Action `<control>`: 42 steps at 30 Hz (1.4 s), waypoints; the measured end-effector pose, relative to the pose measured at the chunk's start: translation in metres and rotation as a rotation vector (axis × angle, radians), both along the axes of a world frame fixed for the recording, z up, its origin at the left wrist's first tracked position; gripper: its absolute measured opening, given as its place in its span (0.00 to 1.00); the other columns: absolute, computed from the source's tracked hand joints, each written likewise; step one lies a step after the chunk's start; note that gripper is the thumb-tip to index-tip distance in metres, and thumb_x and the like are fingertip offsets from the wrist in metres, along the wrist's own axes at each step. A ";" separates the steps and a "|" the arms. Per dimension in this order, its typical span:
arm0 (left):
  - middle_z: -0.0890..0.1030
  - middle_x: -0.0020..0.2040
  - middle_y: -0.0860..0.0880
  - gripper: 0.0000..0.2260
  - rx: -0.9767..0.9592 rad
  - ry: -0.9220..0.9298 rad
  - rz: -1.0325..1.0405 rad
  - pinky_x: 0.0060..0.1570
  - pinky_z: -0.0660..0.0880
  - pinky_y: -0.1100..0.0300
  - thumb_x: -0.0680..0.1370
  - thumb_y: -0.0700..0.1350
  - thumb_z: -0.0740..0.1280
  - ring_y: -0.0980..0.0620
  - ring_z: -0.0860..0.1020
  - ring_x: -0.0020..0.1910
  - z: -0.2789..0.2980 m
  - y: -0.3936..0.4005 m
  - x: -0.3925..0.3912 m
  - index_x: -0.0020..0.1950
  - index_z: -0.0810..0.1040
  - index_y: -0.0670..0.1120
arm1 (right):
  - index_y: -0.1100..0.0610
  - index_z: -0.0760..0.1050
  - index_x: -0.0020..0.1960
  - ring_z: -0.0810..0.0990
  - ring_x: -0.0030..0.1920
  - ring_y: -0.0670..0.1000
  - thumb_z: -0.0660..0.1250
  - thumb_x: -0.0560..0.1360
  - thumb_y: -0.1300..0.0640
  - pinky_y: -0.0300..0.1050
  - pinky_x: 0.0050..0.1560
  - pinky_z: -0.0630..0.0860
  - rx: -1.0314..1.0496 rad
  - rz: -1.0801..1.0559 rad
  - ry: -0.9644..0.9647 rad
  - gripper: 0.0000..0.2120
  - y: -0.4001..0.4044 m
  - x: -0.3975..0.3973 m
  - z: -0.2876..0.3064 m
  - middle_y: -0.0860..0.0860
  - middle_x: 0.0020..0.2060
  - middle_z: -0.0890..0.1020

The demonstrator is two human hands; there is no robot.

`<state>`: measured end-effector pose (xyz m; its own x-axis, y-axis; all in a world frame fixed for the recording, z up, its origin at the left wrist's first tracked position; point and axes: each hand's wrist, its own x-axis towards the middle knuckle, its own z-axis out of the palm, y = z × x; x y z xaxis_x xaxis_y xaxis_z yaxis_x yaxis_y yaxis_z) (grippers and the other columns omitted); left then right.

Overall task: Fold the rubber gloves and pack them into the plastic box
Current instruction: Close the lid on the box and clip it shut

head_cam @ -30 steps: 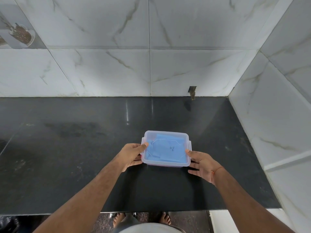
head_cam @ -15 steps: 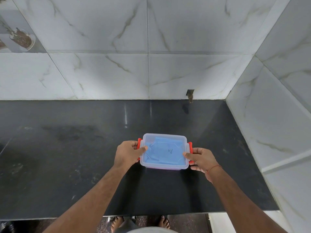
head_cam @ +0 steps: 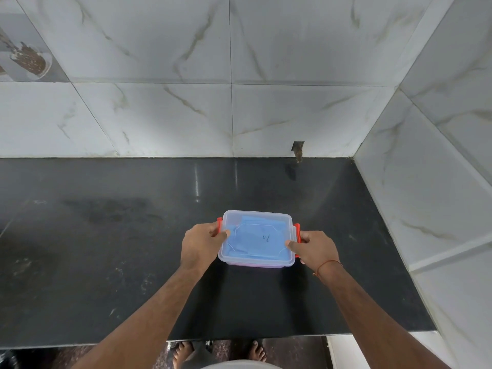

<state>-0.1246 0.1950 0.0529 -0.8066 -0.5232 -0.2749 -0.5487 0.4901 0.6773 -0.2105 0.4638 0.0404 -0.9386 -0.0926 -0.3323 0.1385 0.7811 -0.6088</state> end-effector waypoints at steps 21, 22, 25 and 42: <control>0.86 0.64 0.50 0.21 0.310 0.056 0.030 0.53 0.88 0.42 0.85 0.51 0.71 0.47 0.87 0.58 -0.015 -0.018 0.017 0.77 0.77 0.48 | 0.40 0.68 0.80 0.88 0.43 0.53 0.69 0.83 0.50 0.44 0.41 0.87 -0.257 0.032 -0.127 0.27 -0.014 0.016 -0.017 0.44 0.52 0.85; 0.86 0.64 0.50 0.21 0.298 0.064 0.041 0.54 0.88 0.42 0.85 0.51 0.71 0.47 0.87 0.59 -0.016 -0.024 0.019 0.78 0.77 0.48 | 0.39 0.66 0.81 0.89 0.41 0.52 0.70 0.82 0.51 0.42 0.39 0.86 -0.313 0.025 -0.165 0.29 -0.021 0.019 -0.017 0.42 0.52 0.86; 0.85 0.66 0.50 0.22 0.214 0.071 0.065 0.62 0.85 0.42 0.86 0.52 0.69 0.47 0.85 0.62 -0.018 -0.047 0.023 0.79 0.76 0.47 | 0.39 0.64 0.82 0.89 0.40 0.51 0.71 0.82 0.52 0.42 0.41 0.87 -0.400 0.047 -0.212 0.32 -0.046 0.026 -0.020 0.42 0.53 0.86; 0.67 0.86 0.48 0.34 -0.121 0.031 -0.158 0.76 0.71 0.50 0.86 0.62 0.44 0.45 0.75 0.78 -0.028 -0.145 0.054 0.90 0.45 0.50 | 0.48 0.54 0.86 0.75 0.72 0.53 0.67 0.84 0.47 0.59 0.77 0.72 -0.126 0.243 0.024 0.36 -0.163 0.030 -0.013 0.50 0.75 0.72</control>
<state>-0.0710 0.0505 0.0244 -0.8884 -0.4172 -0.1915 -0.4384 0.6475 0.6234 -0.1803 0.3007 0.0270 -0.8915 -0.3548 -0.2815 -0.0593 0.7077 -0.7040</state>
